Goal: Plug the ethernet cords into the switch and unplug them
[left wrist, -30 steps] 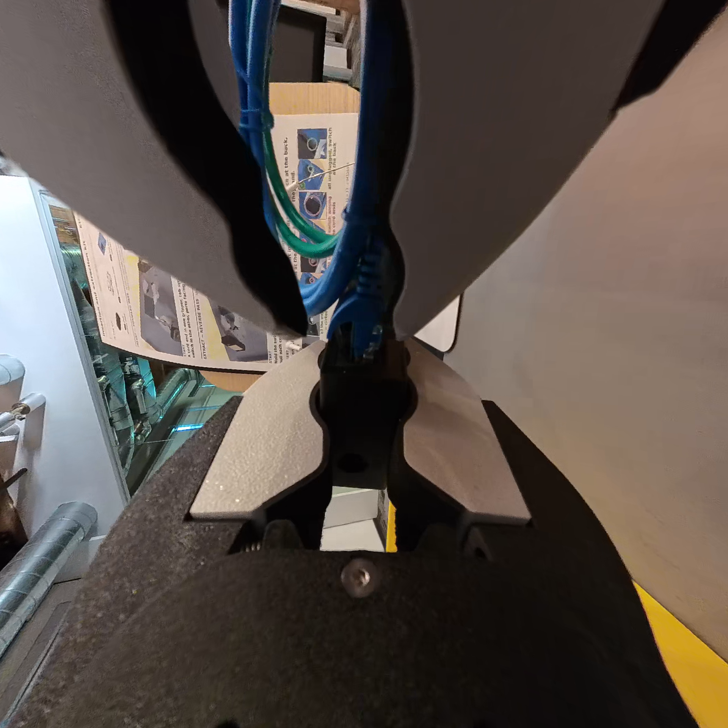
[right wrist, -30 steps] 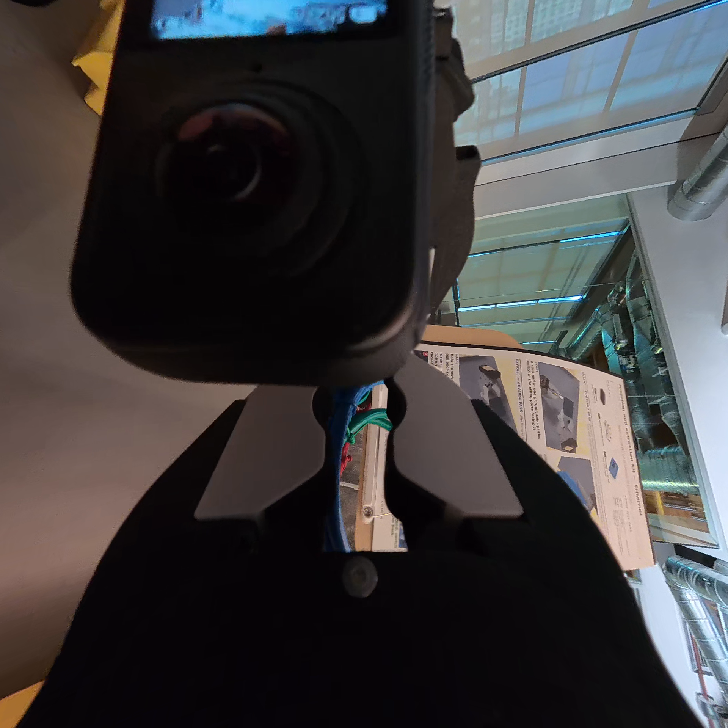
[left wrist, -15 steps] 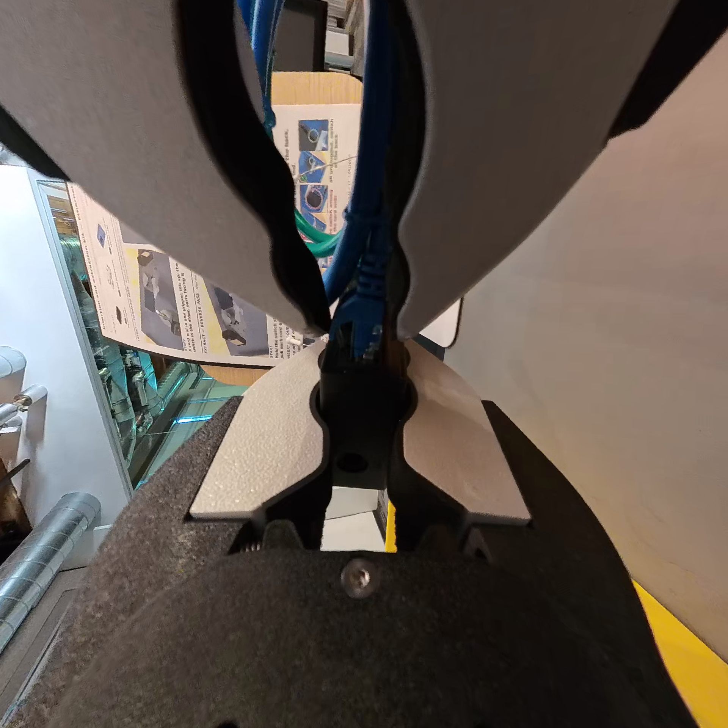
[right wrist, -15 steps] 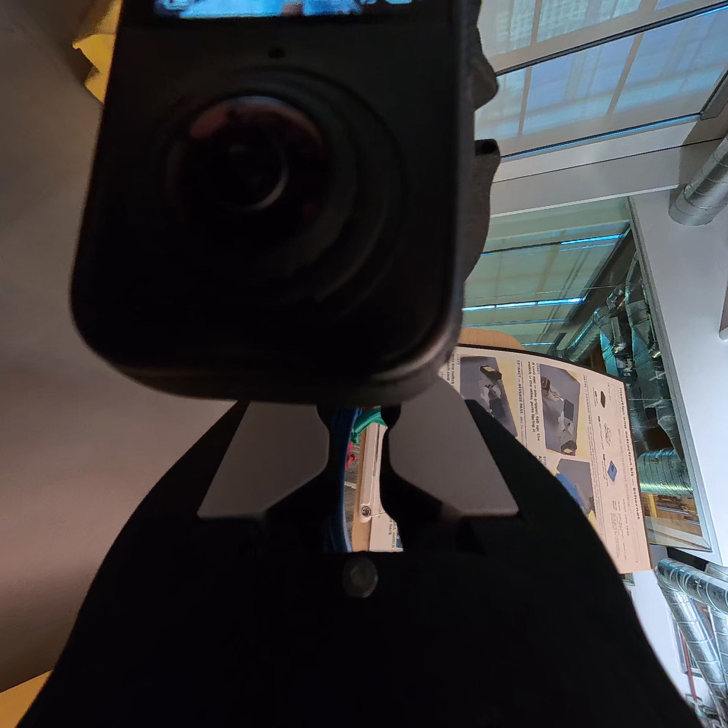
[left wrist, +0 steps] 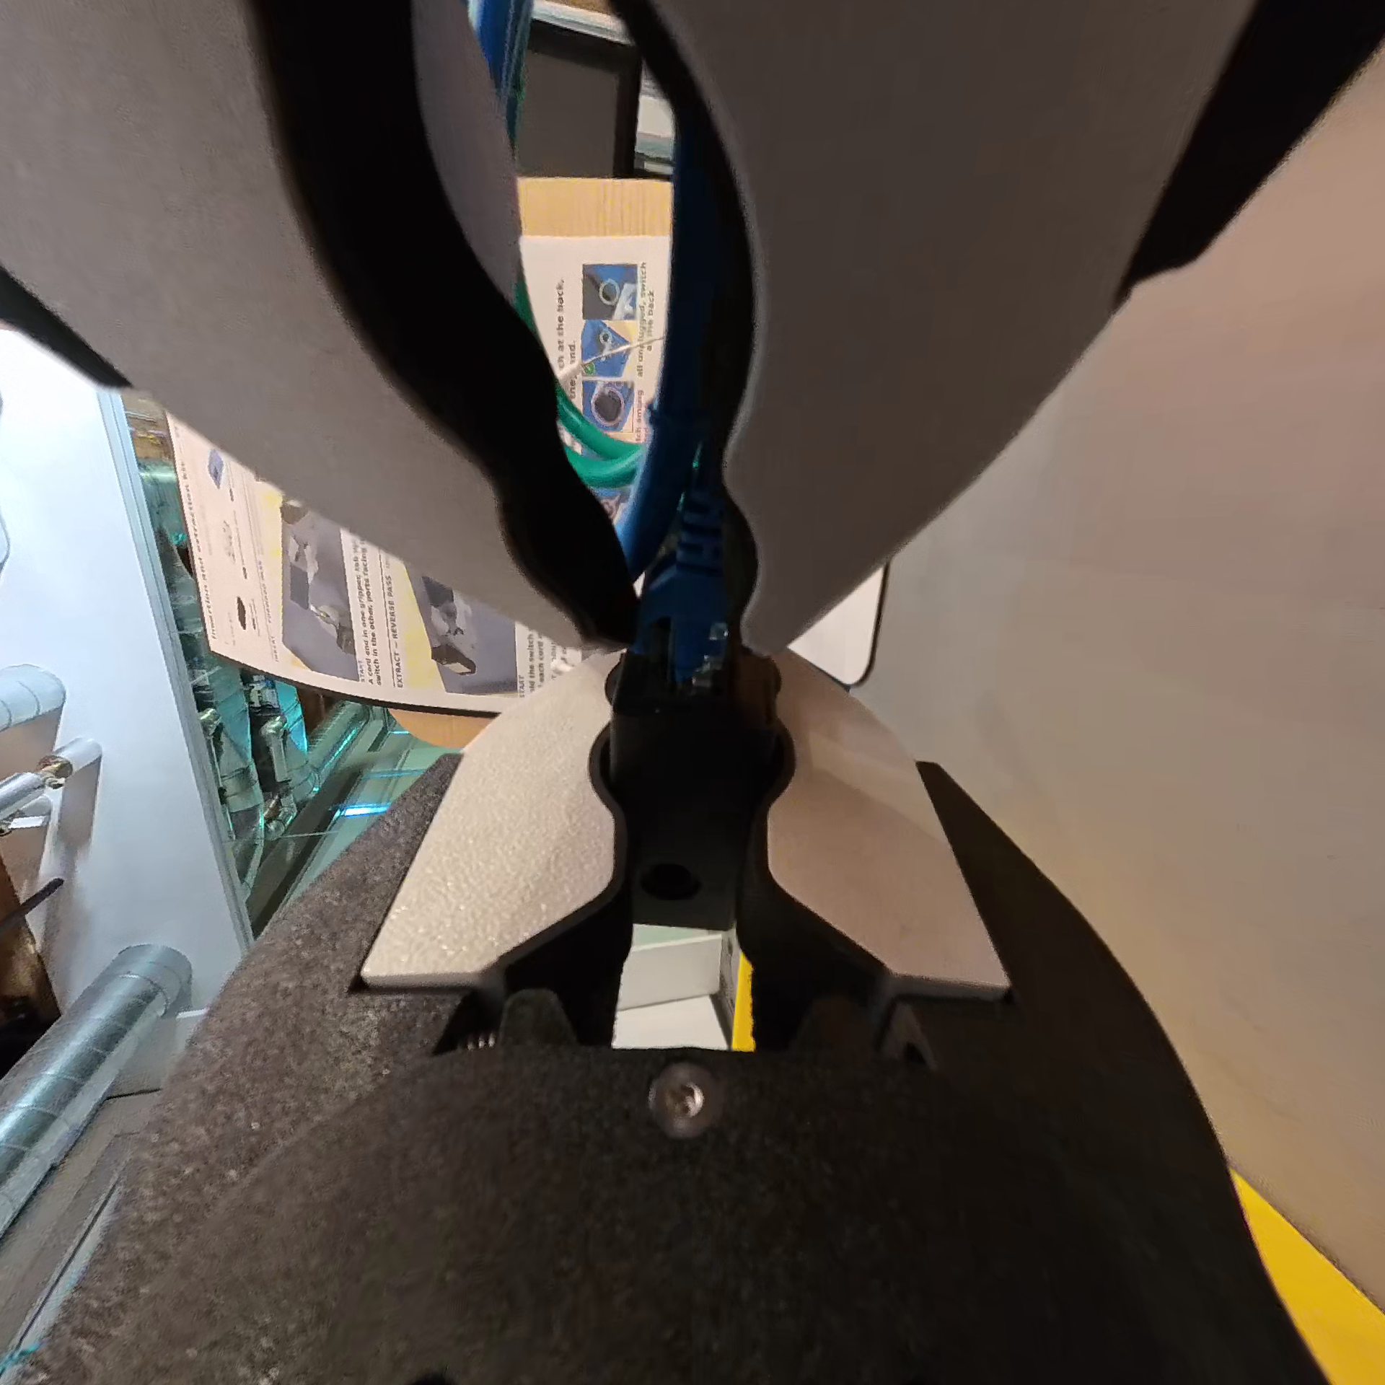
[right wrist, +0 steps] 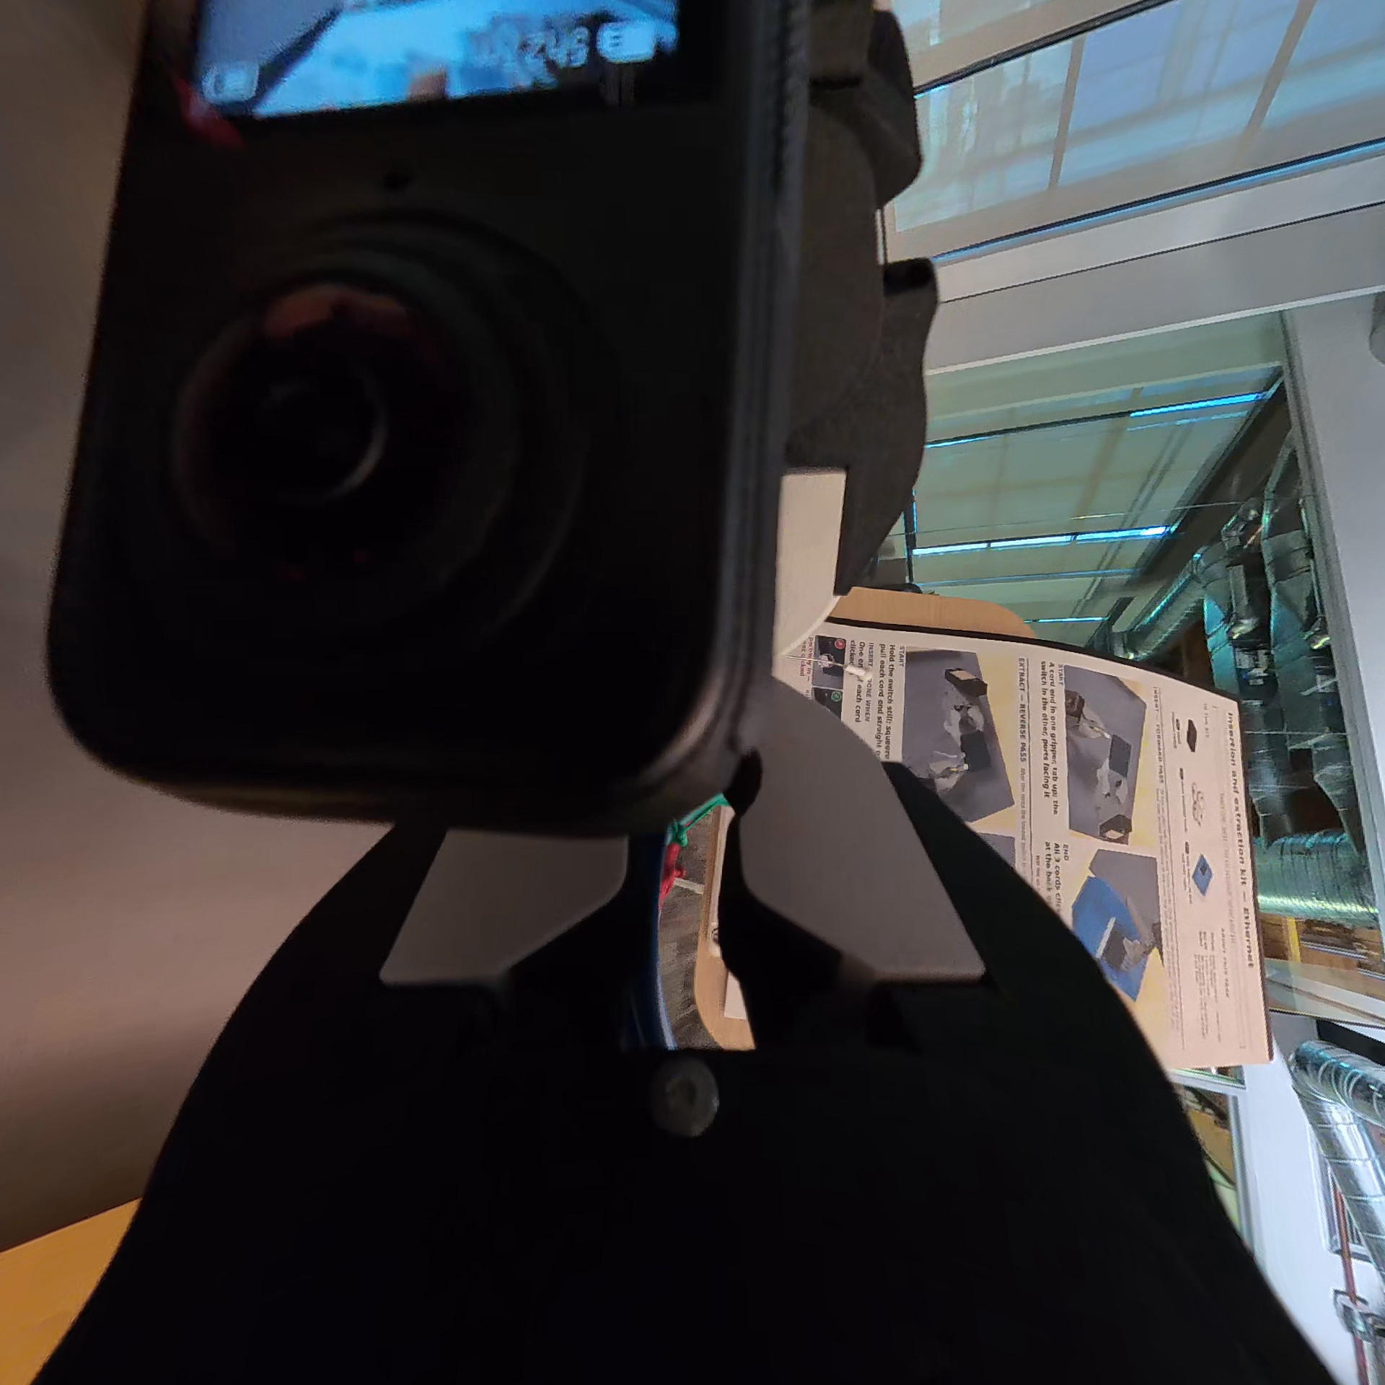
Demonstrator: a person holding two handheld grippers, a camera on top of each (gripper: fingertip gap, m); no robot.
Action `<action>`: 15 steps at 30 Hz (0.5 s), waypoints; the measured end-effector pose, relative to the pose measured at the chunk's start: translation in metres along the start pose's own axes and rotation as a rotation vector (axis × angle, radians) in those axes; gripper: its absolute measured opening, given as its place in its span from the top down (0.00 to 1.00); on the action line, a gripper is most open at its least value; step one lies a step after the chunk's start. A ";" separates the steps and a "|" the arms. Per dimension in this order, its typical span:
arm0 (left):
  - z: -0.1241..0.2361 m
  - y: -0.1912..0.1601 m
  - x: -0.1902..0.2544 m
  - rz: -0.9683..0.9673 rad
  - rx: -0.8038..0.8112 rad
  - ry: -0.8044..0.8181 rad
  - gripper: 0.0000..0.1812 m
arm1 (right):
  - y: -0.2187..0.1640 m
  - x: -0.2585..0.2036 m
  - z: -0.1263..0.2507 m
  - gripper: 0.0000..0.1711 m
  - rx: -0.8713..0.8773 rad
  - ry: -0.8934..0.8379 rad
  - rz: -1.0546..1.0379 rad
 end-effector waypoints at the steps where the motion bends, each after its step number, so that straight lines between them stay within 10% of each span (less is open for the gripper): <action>1: -0.001 0.000 0.001 0.002 0.004 -0.006 0.84 | 0.000 0.000 0.000 0.91 -0.005 0.004 -0.006; 15: -0.010 0.003 0.015 -0.001 0.018 -0.054 0.84 | -0.008 -0.013 -0.003 0.93 -0.073 0.088 -0.012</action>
Point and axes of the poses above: each gripper's, where its closed fingertips meet, z back along the fingers, y out of its top, x = y × z across the jaws, the point moved 1 cm from there along z, back along the fingers, and after that the axes turned 2 degrees about -y, right-handed, at the moved point
